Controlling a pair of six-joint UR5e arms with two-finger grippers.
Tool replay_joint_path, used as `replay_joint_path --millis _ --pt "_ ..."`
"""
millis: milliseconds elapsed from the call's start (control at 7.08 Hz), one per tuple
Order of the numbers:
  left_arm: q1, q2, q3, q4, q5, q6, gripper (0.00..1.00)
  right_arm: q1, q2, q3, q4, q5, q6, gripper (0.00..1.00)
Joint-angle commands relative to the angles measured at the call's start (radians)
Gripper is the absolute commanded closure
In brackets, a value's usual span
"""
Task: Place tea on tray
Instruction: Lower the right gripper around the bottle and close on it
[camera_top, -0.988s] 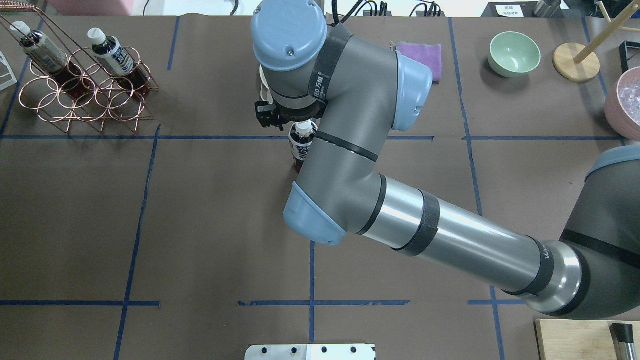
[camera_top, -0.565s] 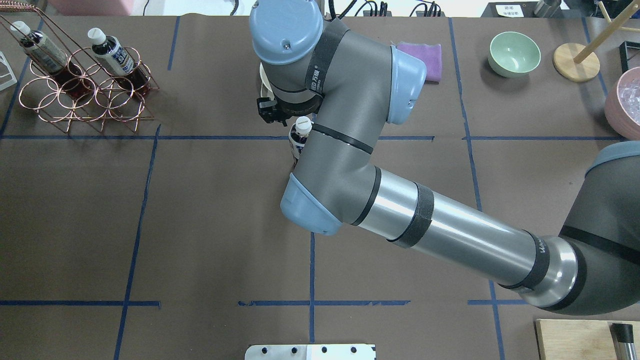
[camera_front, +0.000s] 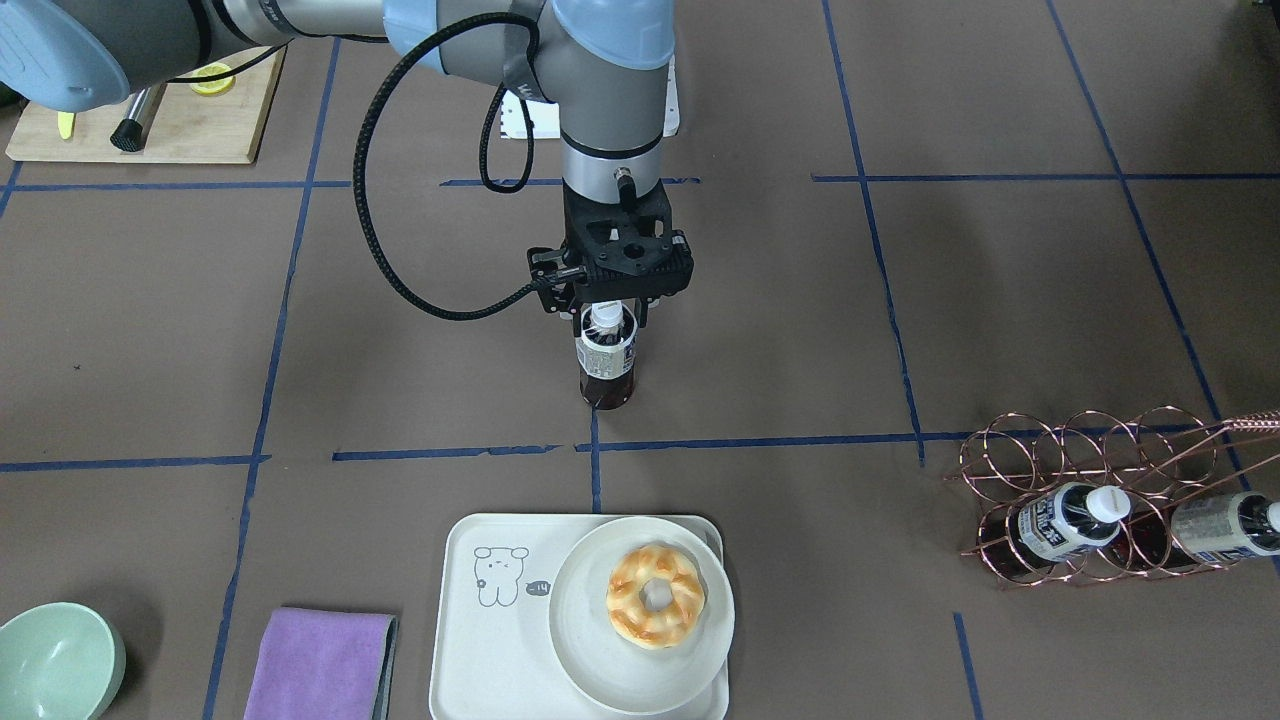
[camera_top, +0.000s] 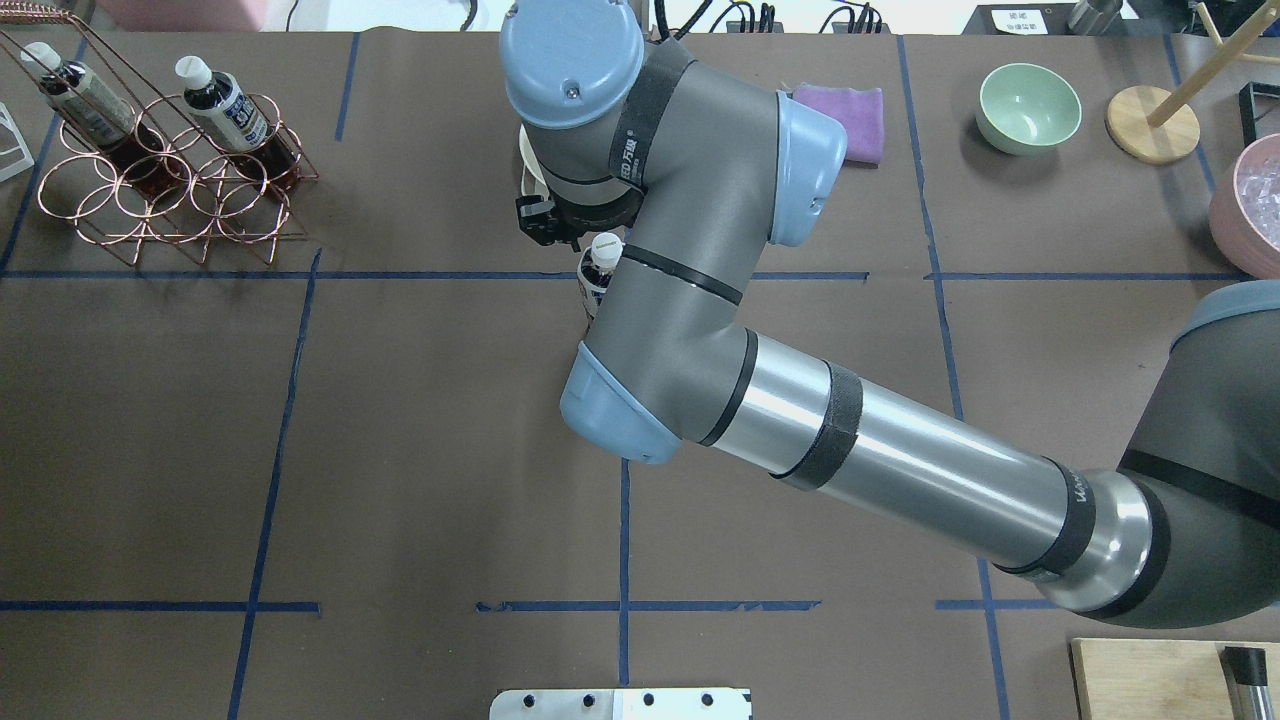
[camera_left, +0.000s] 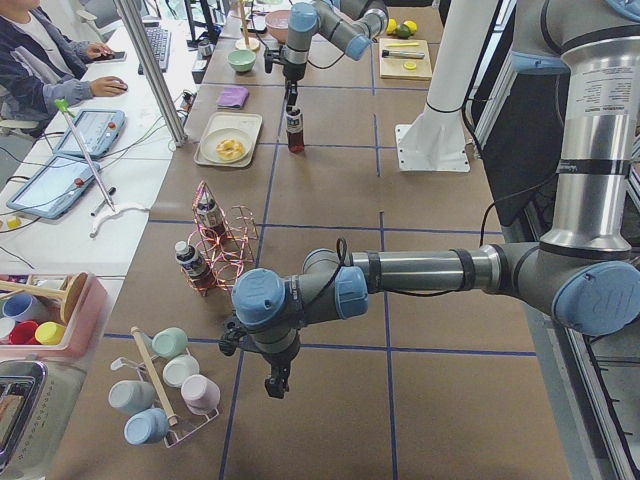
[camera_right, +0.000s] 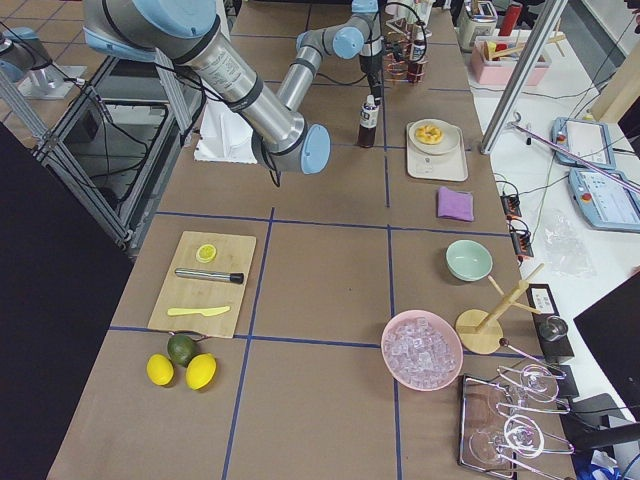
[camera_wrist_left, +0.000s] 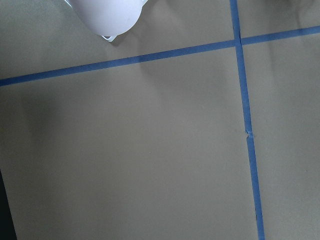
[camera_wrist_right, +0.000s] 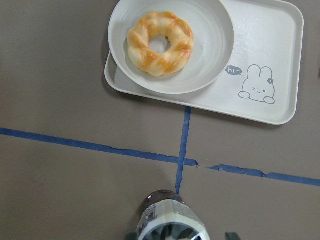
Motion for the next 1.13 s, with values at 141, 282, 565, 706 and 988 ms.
replay_joint_path --millis 141,282,565,706,988 --pt "0.002 -0.001 0.0 0.0 0.001 0.0 0.0 -0.001 -0.002 -0.001 -0.004 0.035 0.003 0.36" --pt "0.002 -0.001 0.001 0.0 0.001 0.0 0.0 -0.001 -0.004 -0.001 -0.006 0.043 0.003 0.36" --pt "0.002 -0.003 0.002 -0.002 0.0 0.0 0.0 -0.001 0.001 0.001 -0.007 0.048 0.003 0.47" --pt "0.002 -0.003 0.001 -0.002 0.001 0.0 0.0 0.0 0.001 0.001 -0.007 0.045 0.003 0.59" --pt "0.002 -0.003 0.001 0.0 0.0 0.0 0.0 0.003 0.001 0.006 -0.006 0.045 0.003 0.96"
